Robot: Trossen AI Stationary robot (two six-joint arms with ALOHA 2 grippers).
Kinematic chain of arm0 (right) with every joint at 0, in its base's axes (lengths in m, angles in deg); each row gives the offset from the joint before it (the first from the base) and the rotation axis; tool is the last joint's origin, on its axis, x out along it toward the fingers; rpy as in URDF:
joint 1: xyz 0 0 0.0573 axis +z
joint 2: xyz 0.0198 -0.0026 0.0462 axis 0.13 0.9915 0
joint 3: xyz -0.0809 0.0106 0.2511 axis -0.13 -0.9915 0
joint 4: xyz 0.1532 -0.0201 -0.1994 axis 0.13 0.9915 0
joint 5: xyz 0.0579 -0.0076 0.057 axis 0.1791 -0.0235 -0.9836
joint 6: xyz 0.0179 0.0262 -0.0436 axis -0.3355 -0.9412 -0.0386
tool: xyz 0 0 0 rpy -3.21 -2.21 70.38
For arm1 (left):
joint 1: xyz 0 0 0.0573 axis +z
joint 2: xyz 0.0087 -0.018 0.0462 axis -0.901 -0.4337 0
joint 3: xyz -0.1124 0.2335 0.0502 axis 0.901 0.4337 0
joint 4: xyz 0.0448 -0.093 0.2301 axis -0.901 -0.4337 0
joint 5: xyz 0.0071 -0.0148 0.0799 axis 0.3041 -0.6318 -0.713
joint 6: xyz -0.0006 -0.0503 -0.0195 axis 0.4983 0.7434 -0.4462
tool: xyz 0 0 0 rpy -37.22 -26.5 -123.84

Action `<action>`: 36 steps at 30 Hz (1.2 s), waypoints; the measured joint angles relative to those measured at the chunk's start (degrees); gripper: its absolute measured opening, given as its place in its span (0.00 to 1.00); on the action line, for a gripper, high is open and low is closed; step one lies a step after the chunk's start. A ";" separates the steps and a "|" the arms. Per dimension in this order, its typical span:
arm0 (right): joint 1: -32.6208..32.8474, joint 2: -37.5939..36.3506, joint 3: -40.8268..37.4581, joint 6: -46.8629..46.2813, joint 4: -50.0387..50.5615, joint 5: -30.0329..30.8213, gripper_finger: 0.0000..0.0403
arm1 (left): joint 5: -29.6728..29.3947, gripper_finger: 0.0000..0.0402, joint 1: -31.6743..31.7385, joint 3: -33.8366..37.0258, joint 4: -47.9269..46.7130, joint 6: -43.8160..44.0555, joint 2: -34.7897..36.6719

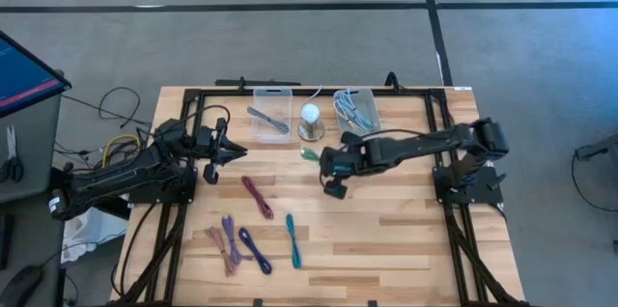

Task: Pick & Place USB Port
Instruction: Put the green charger cable into the gray bin

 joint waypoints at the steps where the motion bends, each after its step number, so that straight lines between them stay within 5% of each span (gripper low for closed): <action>1: -0.67 -0.97 -0.66 0.05 0.00 0.49 0.00 | 0.00 0.11 0.00 0.00 0.00 0.00 0.00; 7: -3.77 -7.94 -6.60 0.05 -0.80 4.70 0.00 | 0.00 0.11 0.00 0.00 0.00 0.00 0.00; 18: -14.09 -20.77 -22.10 1.95 -17.89 4.51 0.00 | -0.02 0.11 0.00 0.00 0.00 -0.02 0.00; 36: -35.34 -21.29 -34.87 1.69 -32.95 -7.17 0.00 | -0.02 0.11 0.07 0.00 0.00 -0.20 0.00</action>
